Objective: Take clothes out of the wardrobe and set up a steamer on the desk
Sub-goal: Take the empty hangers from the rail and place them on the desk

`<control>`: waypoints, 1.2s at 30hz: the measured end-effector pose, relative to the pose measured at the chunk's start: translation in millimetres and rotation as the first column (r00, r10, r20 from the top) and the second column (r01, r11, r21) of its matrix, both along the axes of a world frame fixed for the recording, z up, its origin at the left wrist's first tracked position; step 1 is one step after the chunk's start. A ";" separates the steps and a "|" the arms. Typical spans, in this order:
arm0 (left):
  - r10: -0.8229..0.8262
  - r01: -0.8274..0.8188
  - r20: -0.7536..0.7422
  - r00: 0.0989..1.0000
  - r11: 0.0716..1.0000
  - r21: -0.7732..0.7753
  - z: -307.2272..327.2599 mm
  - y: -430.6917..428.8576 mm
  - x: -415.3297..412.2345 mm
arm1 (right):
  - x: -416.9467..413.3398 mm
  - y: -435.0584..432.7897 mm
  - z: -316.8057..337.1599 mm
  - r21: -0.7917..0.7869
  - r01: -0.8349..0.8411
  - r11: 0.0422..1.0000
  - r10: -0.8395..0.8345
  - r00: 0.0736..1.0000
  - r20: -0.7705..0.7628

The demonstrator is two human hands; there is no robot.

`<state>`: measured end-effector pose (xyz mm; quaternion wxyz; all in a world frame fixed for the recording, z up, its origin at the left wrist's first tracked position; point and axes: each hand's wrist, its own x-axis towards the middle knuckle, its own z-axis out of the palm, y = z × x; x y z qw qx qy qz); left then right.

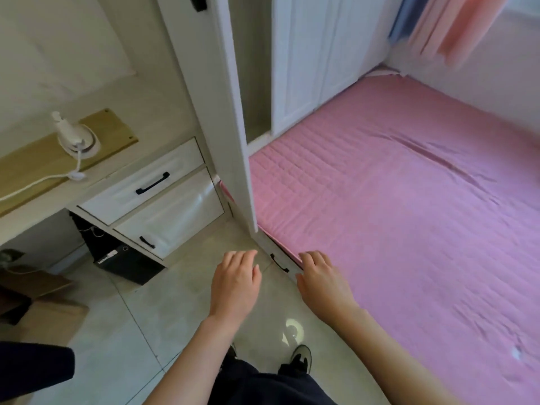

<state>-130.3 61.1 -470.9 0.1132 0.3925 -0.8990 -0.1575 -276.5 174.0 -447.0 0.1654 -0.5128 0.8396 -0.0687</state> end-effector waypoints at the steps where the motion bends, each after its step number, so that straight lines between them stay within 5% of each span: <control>1: -0.007 0.007 -0.002 1.000 1.000 -0.002 1.8 2.9 -9.4 | -9.6 2.9 -0.5 -0.004 0.011 1.000 -0.011 1.000 -0.002; 19: -0.110 0.106 -0.099 0.989 0.993 -0.050 36.6 -79.9 -156.6 | -137.7 -85.5 30.1 -0.113 0.135 0.984 -0.141 0.989 -0.047; 26: 0.016 -0.043 -0.157 0.987 0.984 -0.174 71.7 -148.7 -215.0 | -183.3 -155.3 56.2 -0.216 0.094 0.972 -0.111 0.991 -0.072; 36: 0.334 -0.370 -0.232 0.913 0.920 -0.130 92.6 -241.2 -307.5 | -281.9 -279.6 90.2 -0.277 -0.069 0.958 0.037 0.992 -0.117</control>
